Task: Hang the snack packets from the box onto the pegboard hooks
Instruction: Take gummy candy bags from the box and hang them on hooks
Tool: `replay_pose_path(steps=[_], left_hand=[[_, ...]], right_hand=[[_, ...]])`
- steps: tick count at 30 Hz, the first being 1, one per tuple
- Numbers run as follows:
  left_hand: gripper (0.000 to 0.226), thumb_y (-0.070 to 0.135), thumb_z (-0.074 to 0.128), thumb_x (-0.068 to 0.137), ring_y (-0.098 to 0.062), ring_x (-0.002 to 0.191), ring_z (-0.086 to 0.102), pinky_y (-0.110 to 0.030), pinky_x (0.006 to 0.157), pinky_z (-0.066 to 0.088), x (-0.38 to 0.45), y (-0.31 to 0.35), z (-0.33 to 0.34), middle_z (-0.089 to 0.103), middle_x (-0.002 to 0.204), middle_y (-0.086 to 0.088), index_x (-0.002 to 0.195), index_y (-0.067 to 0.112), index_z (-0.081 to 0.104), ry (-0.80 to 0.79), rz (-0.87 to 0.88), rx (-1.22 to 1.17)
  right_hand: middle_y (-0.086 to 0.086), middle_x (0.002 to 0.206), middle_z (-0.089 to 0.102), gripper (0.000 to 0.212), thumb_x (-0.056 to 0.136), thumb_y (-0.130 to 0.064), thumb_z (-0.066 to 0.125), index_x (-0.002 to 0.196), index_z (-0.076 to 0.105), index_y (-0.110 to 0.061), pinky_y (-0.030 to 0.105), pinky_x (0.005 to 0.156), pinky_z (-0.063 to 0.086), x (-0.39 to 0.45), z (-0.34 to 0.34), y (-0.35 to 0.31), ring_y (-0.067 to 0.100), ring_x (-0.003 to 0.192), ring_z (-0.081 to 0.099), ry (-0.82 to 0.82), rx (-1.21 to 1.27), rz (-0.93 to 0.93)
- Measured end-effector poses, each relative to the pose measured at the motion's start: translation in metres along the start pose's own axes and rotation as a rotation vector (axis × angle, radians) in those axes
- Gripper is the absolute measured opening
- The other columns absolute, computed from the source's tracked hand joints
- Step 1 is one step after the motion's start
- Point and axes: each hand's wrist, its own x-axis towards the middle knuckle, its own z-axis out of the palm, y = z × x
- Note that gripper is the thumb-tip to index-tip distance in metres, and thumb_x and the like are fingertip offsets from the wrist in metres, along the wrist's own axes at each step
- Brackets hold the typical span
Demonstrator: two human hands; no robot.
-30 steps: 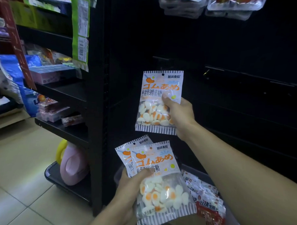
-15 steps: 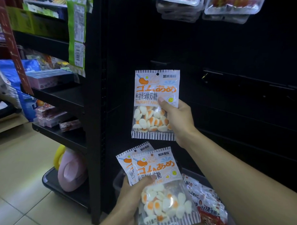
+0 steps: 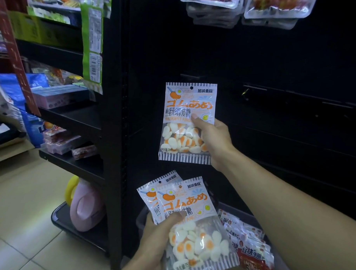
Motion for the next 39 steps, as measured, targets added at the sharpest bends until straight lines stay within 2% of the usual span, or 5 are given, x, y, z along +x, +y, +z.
replay_pose_path(steps=[20,24,27,33,39], left_hand=[[0.080,0.012,0.095,0.064,-0.040,0.105,0.078,-0.061,0.101,0.057,0.008,0.007,-0.001,0.080,0.118,-0.016,0.136,0.015,0.061,-0.029,0.111,0.023],[0.075,0.007,0.093,0.067,-0.041,0.099,0.080,-0.056,0.090,0.062,0.005,0.008,0.005,0.081,0.114,-0.016,0.133,0.018,0.061,-0.021,0.123,-0.011],[0.070,0.010,0.086,0.067,-0.042,0.097,0.080,-0.059,0.086,0.063,0.001,0.006,0.012,0.081,0.113,-0.017,0.132,0.019,0.061,-0.003,0.113,-0.050],[0.078,0.018,0.090,0.061,-0.039,0.097,0.080,-0.059,0.088,0.064,0.003,-0.007,0.018,0.081,0.114,-0.013,0.132,0.022,0.059,0.052,0.115,-0.007],[0.080,0.025,0.098,0.067,-0.040,0.104,0.078,-0.065,0.097,0.059,0.003,-0.027,0.024,0.080,0.120,-0.012,0.136,0.025,0.056,0.060,0.073,0.077]], right_hand=[[0.021,0.123,0.073,0.016,0.105,-0.020,0.059,0.103,0.069,-0.008,0.062,0.096,0.057,0.112,-0.012,0.011,0.038,0.111,0.072,0.126,-0.002,0.236],[0.012,0.111,0.076,0.012,0.102,-0.020,0.065,0.097,0.068,-0.010,0.044,0.090,0.062,0.104,-0.018,0.017,0.029,0.096,0.075,0.203,-0.087,0.161],[0.006,0.121,0.070,0.039,0.092,-0.028,0.077,0.127,0.064,-0.015,0.035,0.098,0.055,0.067,-0.037,0.036,0.020,0.104,0.066,0.275,-0.190,0.080],[-0.008,0.116,0.077,0.057,0.072,-0.055,0.081,0.122,0.069,-0.031,0.034,0.097,0.055,-0.074,-0.092,0.087,0.013,0.108,0.073,-0.108,-0.205,0.219],[-0.006,0.104,0.081,0.056,0.069,-0.026,0.093,0.119,0.066,-0.027,0.035,0.072,0.064,-0.128,-0.098,0.126,0.016,0.089,0.080,-0.185,-0.195,0.294]])
